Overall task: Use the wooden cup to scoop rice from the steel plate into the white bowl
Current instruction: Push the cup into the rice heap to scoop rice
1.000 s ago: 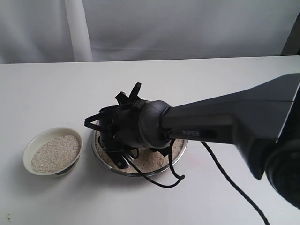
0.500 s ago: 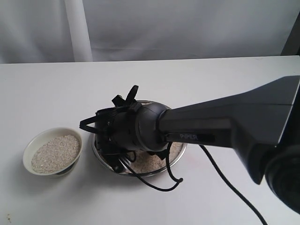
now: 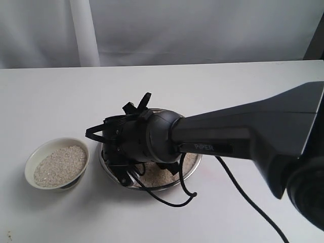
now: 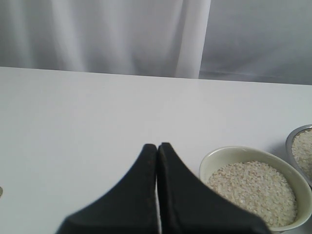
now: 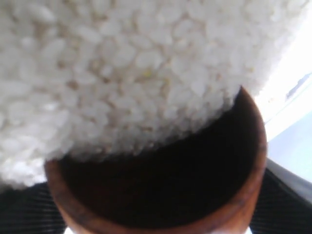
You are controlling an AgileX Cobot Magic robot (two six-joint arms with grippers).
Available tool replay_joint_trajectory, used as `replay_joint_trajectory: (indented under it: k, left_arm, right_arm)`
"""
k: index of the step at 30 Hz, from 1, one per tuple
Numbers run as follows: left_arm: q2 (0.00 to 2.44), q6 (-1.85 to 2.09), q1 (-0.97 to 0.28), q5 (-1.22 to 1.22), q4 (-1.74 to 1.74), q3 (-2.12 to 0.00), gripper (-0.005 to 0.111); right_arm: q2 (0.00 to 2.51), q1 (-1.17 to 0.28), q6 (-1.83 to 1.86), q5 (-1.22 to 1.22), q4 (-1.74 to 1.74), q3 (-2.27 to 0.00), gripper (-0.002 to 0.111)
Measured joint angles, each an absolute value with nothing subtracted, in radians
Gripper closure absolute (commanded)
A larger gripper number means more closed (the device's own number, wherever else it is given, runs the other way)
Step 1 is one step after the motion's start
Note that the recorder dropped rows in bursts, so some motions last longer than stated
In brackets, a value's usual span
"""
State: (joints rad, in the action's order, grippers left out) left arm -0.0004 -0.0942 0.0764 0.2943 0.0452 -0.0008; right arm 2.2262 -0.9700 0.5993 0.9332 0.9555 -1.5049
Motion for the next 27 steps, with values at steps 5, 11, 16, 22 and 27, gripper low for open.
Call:
replay_joint_trajectory:
  k: [5,11,16,22,27]
  left_arm:
    - [0.000,-0.094,0.076,0.294,0.045,-0.001,0.107]
    - [0.000,-0.094,0.076,0.294,0.045,-0.001,0.107]
    - [0.000,-0.094,0.076,0.294,0.045,-0.001,0.107]
    - [0.000,-0.094,0.076,0.294,0.045,-0.001,0.107]
    - [0.000,-0.094,0.076,0.294,0.045,-0.001,0.107]
  right_arm:
    - [2.213,-0.970,0.578,0.935,0.910,-1.505,0.108]
    - [2.180,-0.970,0.574,0.892,0.751,-1.505,0.108]
    - [2.178,-0.970,0.558,0.875,0.730,-1.505,0.108]
    - [2.169,-0.925,0.550,0.827,0.611,-1.505,0.108]
    - [2.164,-0.904,0.532,0.793,0.535,-1.505,0.108]
